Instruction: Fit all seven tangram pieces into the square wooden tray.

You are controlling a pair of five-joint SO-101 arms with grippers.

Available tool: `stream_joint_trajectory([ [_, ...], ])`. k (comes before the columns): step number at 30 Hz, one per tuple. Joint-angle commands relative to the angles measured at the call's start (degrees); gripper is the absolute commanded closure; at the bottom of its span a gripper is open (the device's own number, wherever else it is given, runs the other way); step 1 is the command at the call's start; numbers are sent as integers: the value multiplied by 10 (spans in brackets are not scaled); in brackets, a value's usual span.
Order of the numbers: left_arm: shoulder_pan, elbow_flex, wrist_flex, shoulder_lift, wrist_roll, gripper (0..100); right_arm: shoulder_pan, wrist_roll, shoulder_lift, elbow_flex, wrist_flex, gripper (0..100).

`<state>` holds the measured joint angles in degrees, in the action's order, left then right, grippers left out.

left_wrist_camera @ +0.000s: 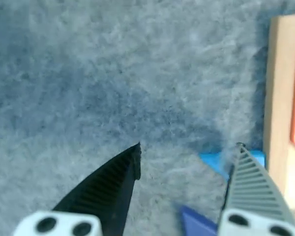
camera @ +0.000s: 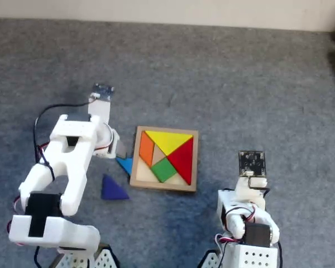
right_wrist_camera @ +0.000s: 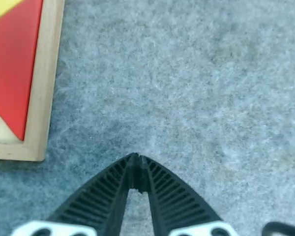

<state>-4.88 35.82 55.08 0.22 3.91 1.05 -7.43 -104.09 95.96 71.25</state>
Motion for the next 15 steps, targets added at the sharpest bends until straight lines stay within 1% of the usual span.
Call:
stream_joint_trajectory([
  [1, -14, -18, 0, 22, 35, 723, 6, -6, -10, 58, 4, 993],
  [3, -26, -17, 1, 22, 50, 733, 6, -6, -10, 58, 4, 993],
  [5, -40, -17, 8, 17, 70, 768, 6, -6, -10, 58, 4, 993],
  [9, -45, -17, 66, -7, 123, 807, 6, -6, -10, 58, 4, 993],
  [15, -43, -16, 147, -56, 132, 807, 6, -6, -10, 58, 4, 993],
])
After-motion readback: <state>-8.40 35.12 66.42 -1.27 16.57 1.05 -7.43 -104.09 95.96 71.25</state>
